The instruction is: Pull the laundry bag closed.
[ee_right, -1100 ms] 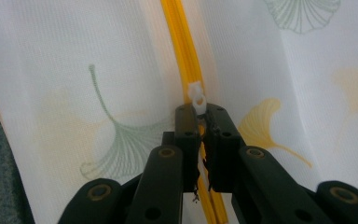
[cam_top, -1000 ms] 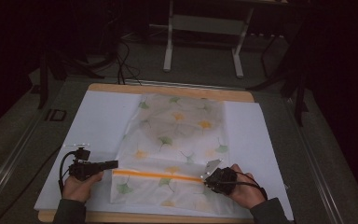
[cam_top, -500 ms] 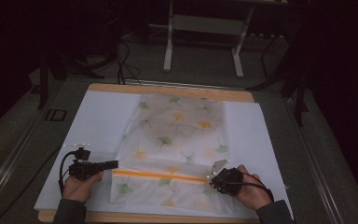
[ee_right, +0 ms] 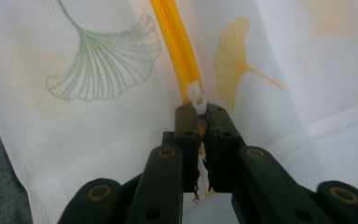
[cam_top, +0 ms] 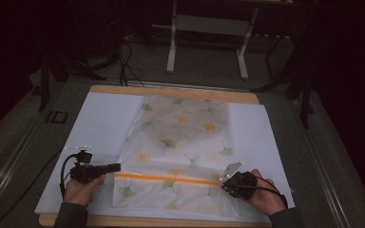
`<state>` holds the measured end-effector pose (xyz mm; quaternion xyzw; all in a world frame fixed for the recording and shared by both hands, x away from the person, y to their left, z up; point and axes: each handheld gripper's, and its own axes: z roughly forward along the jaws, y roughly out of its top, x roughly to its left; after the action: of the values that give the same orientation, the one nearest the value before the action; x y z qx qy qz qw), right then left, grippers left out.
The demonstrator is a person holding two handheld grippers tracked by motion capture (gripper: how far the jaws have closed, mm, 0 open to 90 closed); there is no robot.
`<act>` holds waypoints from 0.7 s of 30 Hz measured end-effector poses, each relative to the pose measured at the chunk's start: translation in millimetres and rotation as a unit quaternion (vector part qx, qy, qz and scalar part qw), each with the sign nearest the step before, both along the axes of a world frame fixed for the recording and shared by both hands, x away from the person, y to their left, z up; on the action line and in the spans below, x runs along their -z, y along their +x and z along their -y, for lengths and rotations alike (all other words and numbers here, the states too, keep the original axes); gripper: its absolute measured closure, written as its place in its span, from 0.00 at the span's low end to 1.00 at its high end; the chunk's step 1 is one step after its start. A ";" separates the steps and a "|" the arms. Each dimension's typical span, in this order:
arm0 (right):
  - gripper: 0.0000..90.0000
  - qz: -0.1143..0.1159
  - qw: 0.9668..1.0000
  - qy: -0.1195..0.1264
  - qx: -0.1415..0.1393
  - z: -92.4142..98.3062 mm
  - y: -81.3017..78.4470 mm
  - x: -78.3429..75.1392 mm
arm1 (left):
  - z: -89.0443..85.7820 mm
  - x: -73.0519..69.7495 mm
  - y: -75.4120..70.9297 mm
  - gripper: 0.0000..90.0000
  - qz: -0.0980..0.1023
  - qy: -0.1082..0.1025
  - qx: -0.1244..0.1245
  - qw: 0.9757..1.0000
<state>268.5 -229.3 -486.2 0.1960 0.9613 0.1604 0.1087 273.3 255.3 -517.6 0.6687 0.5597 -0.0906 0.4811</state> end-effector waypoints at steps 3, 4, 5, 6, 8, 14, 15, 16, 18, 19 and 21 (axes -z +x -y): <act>0.94 -0.002 1.000 0.000 0.008 4.6 -0.6 -1.1 | 0.1 0.0 0.0 0.99 0.000 0.000 0.001 1.000; 0.94 -0.002 1.000 0.000 0.008 4.6 -0.6 -1.1 | 0.1 0.0 0.0 0.99 0.000 0.000 0.001 1.000; 0.94 -0.001 1.000 0.000 0.006 6.1 -0.1 -1.5 | 0.1 0.1 0.1 0.99 -0.001 0.000 0.002 1.000; 0.94 -0.001 1.000 -0.002 0.011 9.9 -0.3 -2.1 | 0.1 0.1 0.2 0.99 -0.001 0.000 0.002 1.000; 0.94 -0.001 1.000 -0.003 0.016 13.8 -0.3 -1.9 | 0.4 0.0 0.1 0.99 0.000 0.002 0.004 1.000; 0.94 -0.008 1.000 -0.006 0.028 25.8 -1.5 0.4 | 0.8 0.0 0.2 0.99 -0.001 0.002 0.005 1.000; 0.94 -0.010 0.999 -0.007 0.031 27.6 -1.8 0.5 | 0.9 0.1 0.3 0.99 -0.001 0.000 0.006 1.000; 0.94 -0.008 0.999 -0.009 0.033 29.7 -1.8 1.0 | 1.2 0.2 0.4 0.99 -0.001 -0.001 0.007 1.000; 0.94 -0.011 0.999 0.001 0.036 34.1 -2.1 0.7 | 2.3 0.1 0.3 0.99 0.000 -0.004 0.008 1.000; 0.94 -0.013 0.999 0.003 0.036 35.9 -2.2 1.1 | 3.5 -0.1 0.4 0.99 0.000 -0.002 0.011 1.000; 0.94 -0.014 0.999 0.005 0.041 37.6 -3.5 1.3 | 5.0 -0.1 0.8 0.99 -0.001 0.002 0.011 1.000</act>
<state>265.0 -266.9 -487.5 0.2379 0.9531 0.1579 0.1002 274.1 250.2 -517.4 0.6759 0.5526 -0.0953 0.4782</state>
